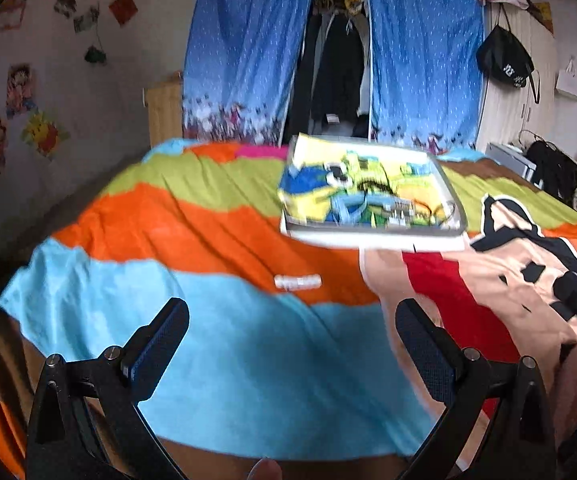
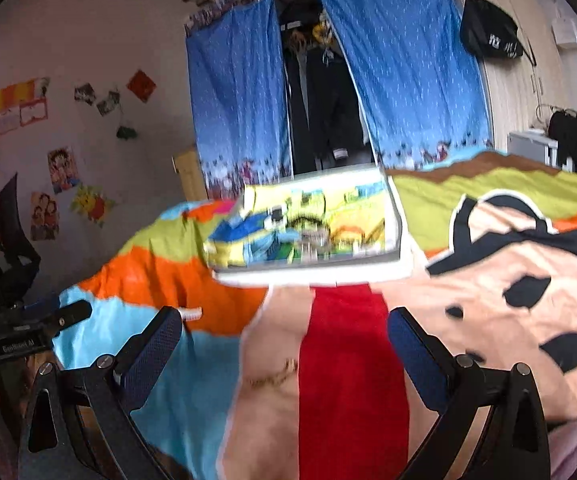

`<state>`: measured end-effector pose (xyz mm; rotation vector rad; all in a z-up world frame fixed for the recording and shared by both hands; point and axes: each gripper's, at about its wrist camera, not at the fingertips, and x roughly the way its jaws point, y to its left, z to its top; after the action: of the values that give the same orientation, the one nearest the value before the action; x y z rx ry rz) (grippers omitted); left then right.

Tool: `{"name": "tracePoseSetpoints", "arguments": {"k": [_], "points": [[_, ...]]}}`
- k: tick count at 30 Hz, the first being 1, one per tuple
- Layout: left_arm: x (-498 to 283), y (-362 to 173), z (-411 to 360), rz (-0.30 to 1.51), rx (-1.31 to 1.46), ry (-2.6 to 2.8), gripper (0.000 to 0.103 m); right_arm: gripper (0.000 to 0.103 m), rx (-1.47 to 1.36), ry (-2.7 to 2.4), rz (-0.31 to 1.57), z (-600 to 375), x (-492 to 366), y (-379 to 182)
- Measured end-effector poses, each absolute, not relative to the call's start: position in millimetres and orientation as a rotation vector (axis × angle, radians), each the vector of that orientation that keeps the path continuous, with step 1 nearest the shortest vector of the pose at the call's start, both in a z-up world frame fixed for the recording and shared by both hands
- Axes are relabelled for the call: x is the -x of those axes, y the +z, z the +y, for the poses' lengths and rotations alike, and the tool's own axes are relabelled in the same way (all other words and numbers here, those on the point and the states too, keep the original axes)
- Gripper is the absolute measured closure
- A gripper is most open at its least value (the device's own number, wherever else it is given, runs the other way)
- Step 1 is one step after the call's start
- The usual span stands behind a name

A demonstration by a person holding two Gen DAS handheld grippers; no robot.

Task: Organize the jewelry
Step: 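Withdraw both tools from the tray back toward the gold chain and white clip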

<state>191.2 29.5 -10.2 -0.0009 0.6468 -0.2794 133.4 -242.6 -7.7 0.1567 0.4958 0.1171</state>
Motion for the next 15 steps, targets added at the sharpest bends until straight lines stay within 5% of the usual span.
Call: {"name": "tracePoseSetpoints", "arguments": {"k": [15], "points": [[-258.7, -60.6, 25.9, 0.845, -0.034, -0.301, 0.002, 0.000, -0.130, 0.206, 0.876, -217.5, -189.3, -85.4]]}}
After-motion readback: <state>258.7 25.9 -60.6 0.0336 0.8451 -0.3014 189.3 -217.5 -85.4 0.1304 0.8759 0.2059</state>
